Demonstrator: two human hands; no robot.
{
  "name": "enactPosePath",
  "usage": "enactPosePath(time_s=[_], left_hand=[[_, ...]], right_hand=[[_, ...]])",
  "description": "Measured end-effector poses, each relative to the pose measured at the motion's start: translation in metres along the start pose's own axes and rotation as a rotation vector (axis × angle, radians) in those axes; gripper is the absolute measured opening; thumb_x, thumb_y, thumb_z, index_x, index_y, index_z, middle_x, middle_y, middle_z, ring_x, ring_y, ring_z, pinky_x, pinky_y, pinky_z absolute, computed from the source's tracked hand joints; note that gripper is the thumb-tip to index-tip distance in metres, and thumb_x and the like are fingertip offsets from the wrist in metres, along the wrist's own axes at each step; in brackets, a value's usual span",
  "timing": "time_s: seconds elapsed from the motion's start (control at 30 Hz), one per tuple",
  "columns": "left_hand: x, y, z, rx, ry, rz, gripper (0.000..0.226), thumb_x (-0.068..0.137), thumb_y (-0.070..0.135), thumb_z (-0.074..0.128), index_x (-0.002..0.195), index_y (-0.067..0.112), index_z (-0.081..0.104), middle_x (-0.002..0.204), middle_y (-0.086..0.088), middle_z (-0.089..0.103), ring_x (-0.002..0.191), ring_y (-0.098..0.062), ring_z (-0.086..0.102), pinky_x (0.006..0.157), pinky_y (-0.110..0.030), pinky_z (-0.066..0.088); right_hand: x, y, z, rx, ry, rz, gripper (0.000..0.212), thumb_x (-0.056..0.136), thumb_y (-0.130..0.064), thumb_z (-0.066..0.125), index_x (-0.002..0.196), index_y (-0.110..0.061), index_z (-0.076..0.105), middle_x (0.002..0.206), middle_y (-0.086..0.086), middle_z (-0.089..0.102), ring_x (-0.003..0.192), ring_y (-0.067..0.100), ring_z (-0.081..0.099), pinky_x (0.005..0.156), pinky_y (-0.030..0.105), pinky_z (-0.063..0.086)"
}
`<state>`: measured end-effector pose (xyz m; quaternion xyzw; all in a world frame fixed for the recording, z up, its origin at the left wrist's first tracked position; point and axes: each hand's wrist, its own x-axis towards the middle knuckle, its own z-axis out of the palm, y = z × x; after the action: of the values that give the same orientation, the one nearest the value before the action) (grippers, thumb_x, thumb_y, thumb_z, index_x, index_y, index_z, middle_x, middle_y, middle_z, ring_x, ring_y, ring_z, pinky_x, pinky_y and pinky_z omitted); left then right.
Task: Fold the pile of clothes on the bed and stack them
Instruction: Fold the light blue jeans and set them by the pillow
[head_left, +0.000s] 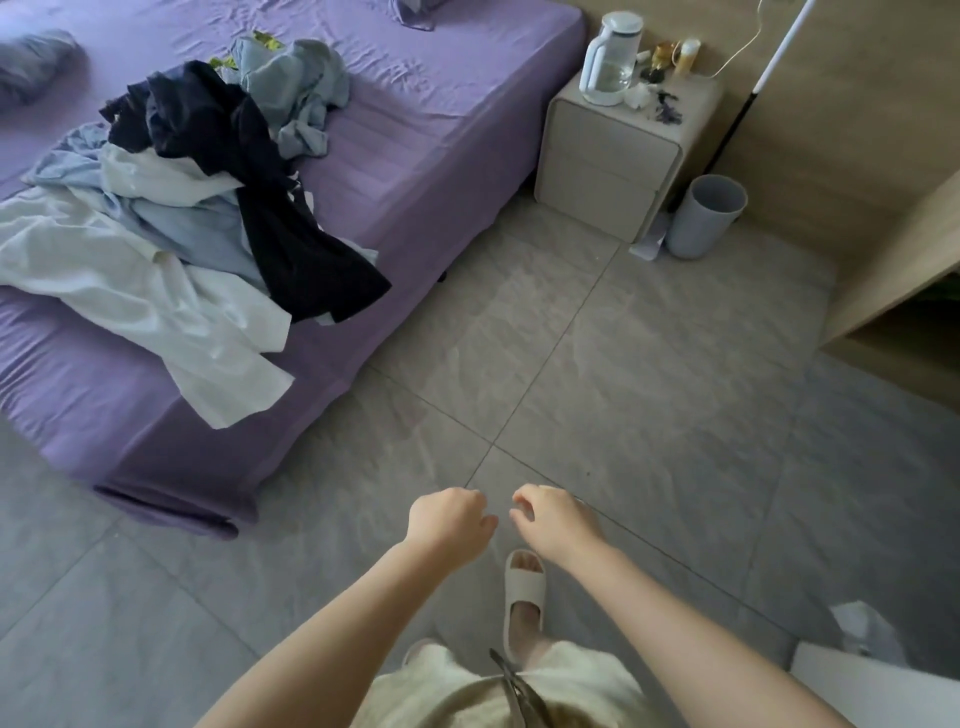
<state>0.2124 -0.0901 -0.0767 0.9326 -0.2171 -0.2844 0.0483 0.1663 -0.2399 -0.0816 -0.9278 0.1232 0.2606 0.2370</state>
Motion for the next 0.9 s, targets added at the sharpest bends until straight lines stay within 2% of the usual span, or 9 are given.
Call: enactPosePath(time_s=[0.4, 0.6, 0.77, 0.9], left_hand=[[0.071, 0.026, -0.048, -0.067, 0.029, -0.103, 0.033, 0.093, 0.043, 0.040, 0.095, 0.018, 0.061, 0.102, -0.003, 0.067, 0.096, -0.027, 0.063, 0.069, -0.029, 0.040], [0.118, 0.011, -0.077, -0.064, 0.039, -0.095, 0.034, 0.093, 0.043, 0.041, 0.097, 0.017, 0.063, 0.103, -0.002, 0.066, 0.097, -0.026, 0.062, 0.066, -0.028, 0.036], [0.166, -0.015, -0.108, -0.052, 0.025, -0.053, 0.029, 0.091, 0.039, 0.040, 0.087, 0.018, 0.059, 0.100, -0.002, 0.066, 0.096, -0.027, 0.062, 0.065, -0.027, 0.035], [0.203, -0.041, -0.132, 0.016, 0.011, -0.003, 0.031, 0.091, 0.038, 0.038, 0.092, 0.018, 0.060, 0.103, -0.002, 0.066, 0.097, -0.027, 0.062, 0.065, -0.028, 0.036]], right_hand=[[0.076, 0.028, -0.071, 0.000, -0.056, 0.001, 0.030, 0.093, -0.040, 0.048, 0.117, -0.027, 0.061, 0.120, -0.001, 0.065, 0.110, 0.024, 0.059, 0.085, 0.029, 0.046], [0.123, 0.016, -0.097, 0.004, -0.040, 0.008, 0.028, 0.092, -0.039, 0.048, 0.113, -0.027, 0.063, 0.119, -0.002, 0.065, 0.110, 0.023, 0.059, 0.085, 0.028, 0.045], [0.165, -0.003, -0.122, 0.006, -0.015, 0.042, 0.028, 0.093, -0.040, 0.048, 0.114, -0.028, 0.063, 0.119, -0.003, 0.064, 0.110, 0.021, 0.059, 0.084, 0.028, 0.045], [0.201, -0.019, -0.142, 0.046, 0.019, 0.097, 0.027, 0.092, -0.039, 0.049, 0.112, -0.027, 0.063, 0.116, -0.002, 0.066, 0.106, 0.023, 0.060, 0.081, 0.027, 0.045]])
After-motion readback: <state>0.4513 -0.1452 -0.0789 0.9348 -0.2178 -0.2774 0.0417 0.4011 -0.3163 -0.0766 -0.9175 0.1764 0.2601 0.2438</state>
